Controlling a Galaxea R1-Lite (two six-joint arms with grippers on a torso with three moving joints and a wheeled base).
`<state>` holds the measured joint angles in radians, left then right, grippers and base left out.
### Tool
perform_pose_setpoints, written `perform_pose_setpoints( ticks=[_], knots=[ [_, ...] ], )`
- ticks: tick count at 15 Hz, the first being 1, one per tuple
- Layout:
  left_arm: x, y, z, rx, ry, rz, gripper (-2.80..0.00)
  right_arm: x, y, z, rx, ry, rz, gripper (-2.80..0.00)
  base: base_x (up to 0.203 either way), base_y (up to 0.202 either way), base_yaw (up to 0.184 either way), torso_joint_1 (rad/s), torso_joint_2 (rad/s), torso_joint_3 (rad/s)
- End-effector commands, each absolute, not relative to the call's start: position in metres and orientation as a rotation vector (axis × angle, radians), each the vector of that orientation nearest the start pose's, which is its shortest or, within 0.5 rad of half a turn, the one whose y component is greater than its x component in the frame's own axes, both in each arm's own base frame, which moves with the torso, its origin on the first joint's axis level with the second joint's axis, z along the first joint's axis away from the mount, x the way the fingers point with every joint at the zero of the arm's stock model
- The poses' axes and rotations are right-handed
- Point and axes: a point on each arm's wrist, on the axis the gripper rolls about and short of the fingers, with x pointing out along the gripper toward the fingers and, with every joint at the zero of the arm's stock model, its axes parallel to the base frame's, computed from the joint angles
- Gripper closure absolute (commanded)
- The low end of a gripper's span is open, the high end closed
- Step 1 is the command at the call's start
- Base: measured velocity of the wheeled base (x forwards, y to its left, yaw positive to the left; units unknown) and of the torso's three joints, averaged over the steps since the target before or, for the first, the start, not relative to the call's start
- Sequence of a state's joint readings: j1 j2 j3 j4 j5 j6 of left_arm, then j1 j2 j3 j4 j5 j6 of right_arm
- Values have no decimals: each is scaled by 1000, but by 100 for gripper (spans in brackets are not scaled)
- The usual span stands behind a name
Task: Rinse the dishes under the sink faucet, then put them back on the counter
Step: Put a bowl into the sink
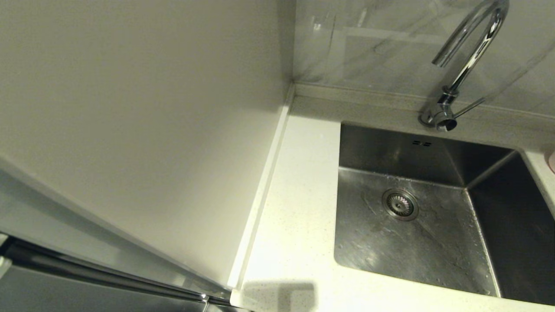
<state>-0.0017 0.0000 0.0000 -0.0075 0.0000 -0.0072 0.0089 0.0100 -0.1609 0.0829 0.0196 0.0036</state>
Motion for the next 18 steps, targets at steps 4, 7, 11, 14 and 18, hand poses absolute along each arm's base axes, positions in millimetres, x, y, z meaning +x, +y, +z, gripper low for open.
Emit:
perform_pose_setpoints(
  ticks=[4, 7, 11, 14, 18],
  knots=[
    [-23, 0, 75, -8, -5, -2, 0, -56, -1, 240, 10, 65, 4, 0, 0, 0, 0, 0, 0, 0],
    [-23, 0, 75, -8, -5, -2, 0, -22, 0, 304, 15, 223, -8, 0, 0, 0, 0, 0, 0, 0],
    [-23, 0, 75, -8, -5, 0, 0, 37, -1, 350, 8, 328, -33, 0, 0, 0, 0, 0, 0, 0],
    [-23, 0, 75, -8, -5, -2, 0, 81, -4, 388, -47, 274, -172, 0, 0, 0, 0, 0, 0, 0],
    [-23, 0, 75, -8, -5, -2, 0, 175, -26, 399, -180, 441, -362, 0, 0, 0, 0, 0, 0, 0]
  ],
)
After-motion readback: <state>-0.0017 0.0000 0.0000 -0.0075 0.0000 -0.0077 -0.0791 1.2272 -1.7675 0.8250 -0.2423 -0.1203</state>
